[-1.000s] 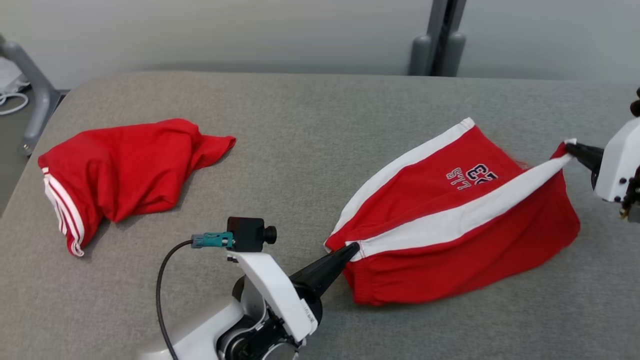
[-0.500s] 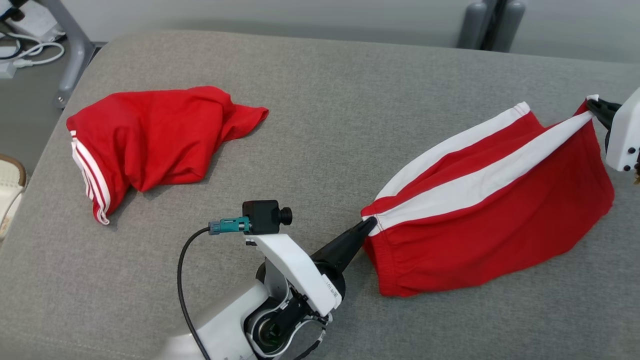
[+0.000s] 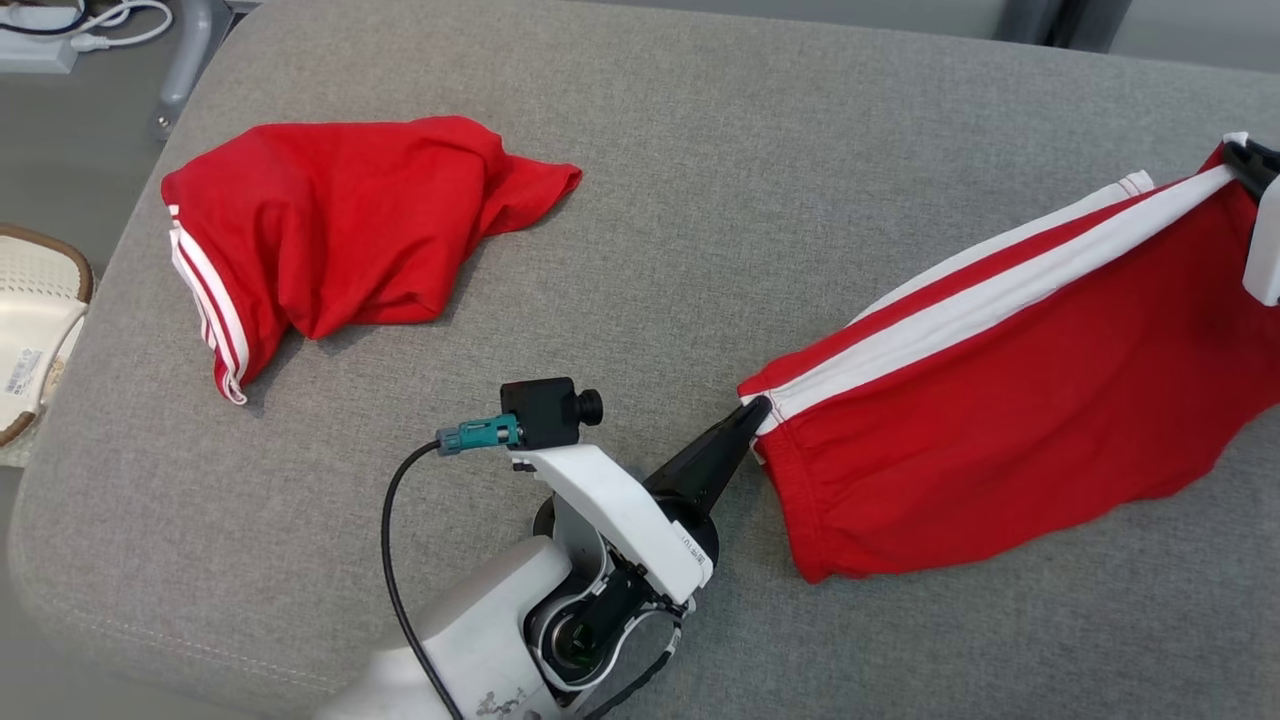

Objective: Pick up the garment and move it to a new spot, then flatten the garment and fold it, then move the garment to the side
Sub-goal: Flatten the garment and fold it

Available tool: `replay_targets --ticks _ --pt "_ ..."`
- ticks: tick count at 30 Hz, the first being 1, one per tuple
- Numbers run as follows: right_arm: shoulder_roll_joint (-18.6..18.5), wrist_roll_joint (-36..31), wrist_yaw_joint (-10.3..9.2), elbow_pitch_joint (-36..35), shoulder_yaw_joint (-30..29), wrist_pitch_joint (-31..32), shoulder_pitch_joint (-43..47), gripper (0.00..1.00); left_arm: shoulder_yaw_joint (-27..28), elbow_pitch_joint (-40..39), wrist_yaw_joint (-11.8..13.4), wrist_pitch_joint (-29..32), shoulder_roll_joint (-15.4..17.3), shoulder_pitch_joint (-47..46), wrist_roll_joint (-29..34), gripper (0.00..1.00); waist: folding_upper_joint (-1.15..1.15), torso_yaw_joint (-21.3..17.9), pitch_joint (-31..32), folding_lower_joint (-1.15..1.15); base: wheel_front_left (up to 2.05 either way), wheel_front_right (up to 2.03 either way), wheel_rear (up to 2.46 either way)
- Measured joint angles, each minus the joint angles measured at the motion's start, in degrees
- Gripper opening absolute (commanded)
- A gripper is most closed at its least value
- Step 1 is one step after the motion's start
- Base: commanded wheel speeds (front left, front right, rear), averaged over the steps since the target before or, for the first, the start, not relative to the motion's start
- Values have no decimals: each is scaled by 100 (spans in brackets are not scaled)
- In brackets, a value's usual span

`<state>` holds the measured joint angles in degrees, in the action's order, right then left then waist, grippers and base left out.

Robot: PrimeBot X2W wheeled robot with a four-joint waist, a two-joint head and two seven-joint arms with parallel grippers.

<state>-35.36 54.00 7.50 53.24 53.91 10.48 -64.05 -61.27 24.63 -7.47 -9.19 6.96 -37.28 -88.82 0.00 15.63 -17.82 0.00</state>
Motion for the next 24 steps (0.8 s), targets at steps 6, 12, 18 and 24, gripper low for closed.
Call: replay_targets --ticks 6,12,18,24 --pt "10 97 0 214 174 -174 -152 0 -22 116 0 -104 -130 -97 12 0 0 111 -191 0 0 0 0" --pt "7 210 0 350 364 -254 -266 0 -78 196 0 -171 -236 -204 42 0 0 206 -354 0 0 0 0" --pt "-20 285 0 421 555 -405 -372 0 -187 261 0 -201 -309 -316 53 0 0 274 -473 0 0 0 0" --pt "2 344 0 603 688 -657 -475 33 -286 335 0 -244 -364 -402 53 0 0 308 -531 0 0 0 0"
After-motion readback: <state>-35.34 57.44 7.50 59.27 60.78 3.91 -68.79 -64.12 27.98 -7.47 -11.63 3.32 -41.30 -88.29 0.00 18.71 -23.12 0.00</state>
